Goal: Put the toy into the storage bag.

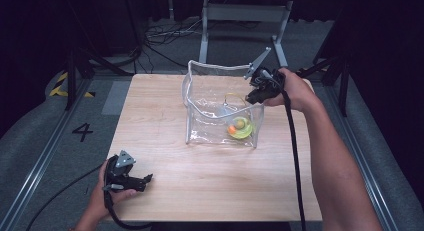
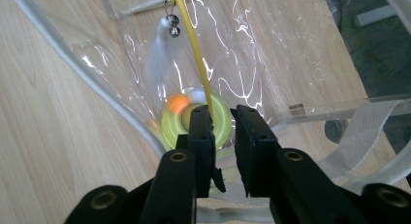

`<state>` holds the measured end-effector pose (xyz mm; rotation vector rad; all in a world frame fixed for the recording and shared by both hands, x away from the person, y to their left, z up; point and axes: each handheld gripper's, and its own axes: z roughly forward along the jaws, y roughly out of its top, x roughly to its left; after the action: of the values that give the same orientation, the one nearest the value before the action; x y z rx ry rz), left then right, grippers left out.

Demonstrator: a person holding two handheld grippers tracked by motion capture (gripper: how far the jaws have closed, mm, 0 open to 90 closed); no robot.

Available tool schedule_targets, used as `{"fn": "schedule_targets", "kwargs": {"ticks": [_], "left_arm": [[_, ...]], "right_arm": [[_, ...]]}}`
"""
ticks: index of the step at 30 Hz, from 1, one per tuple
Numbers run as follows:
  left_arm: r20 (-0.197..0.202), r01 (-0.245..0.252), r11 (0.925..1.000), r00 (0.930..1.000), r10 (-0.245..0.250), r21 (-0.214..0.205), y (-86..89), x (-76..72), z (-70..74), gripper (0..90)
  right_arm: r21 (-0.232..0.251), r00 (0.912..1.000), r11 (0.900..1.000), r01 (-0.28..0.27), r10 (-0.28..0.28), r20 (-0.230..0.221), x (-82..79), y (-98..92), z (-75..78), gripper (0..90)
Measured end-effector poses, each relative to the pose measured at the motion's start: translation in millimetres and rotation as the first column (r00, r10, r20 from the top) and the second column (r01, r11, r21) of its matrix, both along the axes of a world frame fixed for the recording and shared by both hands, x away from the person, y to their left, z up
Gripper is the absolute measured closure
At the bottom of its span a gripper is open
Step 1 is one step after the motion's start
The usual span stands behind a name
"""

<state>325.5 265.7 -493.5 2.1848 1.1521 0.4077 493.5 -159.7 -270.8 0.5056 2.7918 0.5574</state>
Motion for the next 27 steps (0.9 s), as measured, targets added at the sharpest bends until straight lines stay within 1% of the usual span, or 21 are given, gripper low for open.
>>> {"fn": "schedule_targets", "kwargs": {"ticks": [1, 4, 5, 8, 11, 13, 15, 16, 17, 18, 19, 22, 24, 25, 26, 27], "left_arm": [[0.0, 0.0, 1.0, 1.0, 0.0, 0.0, 0.0, 0.0, 0.0, 0.8], [0.0, 0.0, 1.0, 1.0, 0.0, 0.0, 0.0, 0.0, 0.0, 0.8], [0.0, 0.0, 1.0, 1.0, 0.0, 0.0, 0.0, 0.0, 0.0, 0.8], [0.0, 0.0, 1.0, 1.0, 0.0, 0.0, 0.0, 0.0, 0.0, 0.8], [0.0, 0.0, 1.0, 1.0, 0.0, -0.001, 0.0, 0.0, 0.0, 0.8], [0.0, 0.0, 1.0, 1.0, 0.0, 0.0, 0.0, 0.0, 0.0, 0.8], [0.0, 0.001, 1.0, 1.0, -0.001, -0.001, 0.0, 0.0, 0.0, 0.8], [0.0, 0.001, 1.0, 1.0, -0.001, -0.001, 0.0, 0.0, 0.0, 0.8], [-0.001, 0.002, 1.0, 1.0, -0.002, -0.001, 0.1, 0.1, 0.0, 0.8], [0.0, 0.0, 1.0, 1.0, 0.0, 0.0, 0.0, 0.0, 0.0, 0.8], [0.0, 0.0, 1.0, 1.0, 0.0, 0.0, 0.0, 0.0, 0.0, 0.8], [0.0, 0.0, 1.0, 1.0, 0.0, -0.001, 0.0, 0.0, 0.0, 0.8], [0.0, 0.0, 1.0, 1.0, 0.0, 0.0, 0.0, 0.0, 0.0, 0.8], [0.0, 0.0, 1.0, 1.0, 0.0, -0.001, 0.0, 0.0, 0.0, 0.8], [0.0, 0.001, 1.0, 1.0, -0.001, 0.0, 0.1, 0.0, 0.0, 0.8], [0.0, 0.001, 1.0, 1.0, -0.001, -0.001, 0.1, 0.1, 0.0, 0.8]], "right_arm": [[0.004, 0.9999, 1.0, 0.009, -0.009, 0.011, -0.9, -0.3, 0.8, 74.7], [0.018, 0.9997, 0.9998, 0.007, -0.007, 0.021, -3.8, -1.5, 2.3, 71.1], [0.021, 0.9994, 0.9997, 0.015, -0.016, 0.032, -5.1, -1.8, 3.1, 70.3], [0.044, 0.9981, 0.9985, 0.032, -0.034, 0.051, -9.3, -3.6, 6.8, 63.8], [0.06, 0.9951, 0.9969, 0.052, -0.057, 0.081, -12.7, -7.5, 10.6, 57.1], [0.085, 0.9913, 0.9934, 0.078, -0.086, 0.099, -15.9, -11.5, 13.1, 52.4], [0.086, 0.9873, 0.9925, 0.087, -0.097, 0.126, -18.5, -14.2, 15.2, 47.8], [0.093, 0.9856, 0.9917, 0.089, -0.101, 0.135, -20.7, -15.7, 16.6, 47.0], [0.093, 0.9856, 0.9917, 0.089, -0.101, 0.135, -20.7, -15.7, 16.6, 47.0], [0.108, 0.9839, 0.9901, 0.09, -0.105, 0.144, -23.9, -17.7, 18.6, 44.2], [0.119, 0.9801, 0.9873, 0.105, -0.123, 0.156, -27.4, -20.6, 20.8, 41.2], [0.127, 0.9787, 0.987, 0.097, -0.118, 0.168, -31.1, -24.1, 21.7, 39.0], [0.14, 0.9717, 0.9833, 0.117, -0.142, 0.188, -34.6, -27.7, 22.4, 36.5], [0.14, 0.9704, 0.9832, 0.118, -0.144, 0.194, -36.4, -29.5, 22.9, 35.6], [0.149, 0.9679, 0.9819, 0.117, -0.146, 0.204, -38.5, -31.6, 23.7, 33.6], [0.167, 0.9675, 0.9796, 0.112, -0.146, 0.207, -40.3, -34.2, 24.3, 32.6]]}}
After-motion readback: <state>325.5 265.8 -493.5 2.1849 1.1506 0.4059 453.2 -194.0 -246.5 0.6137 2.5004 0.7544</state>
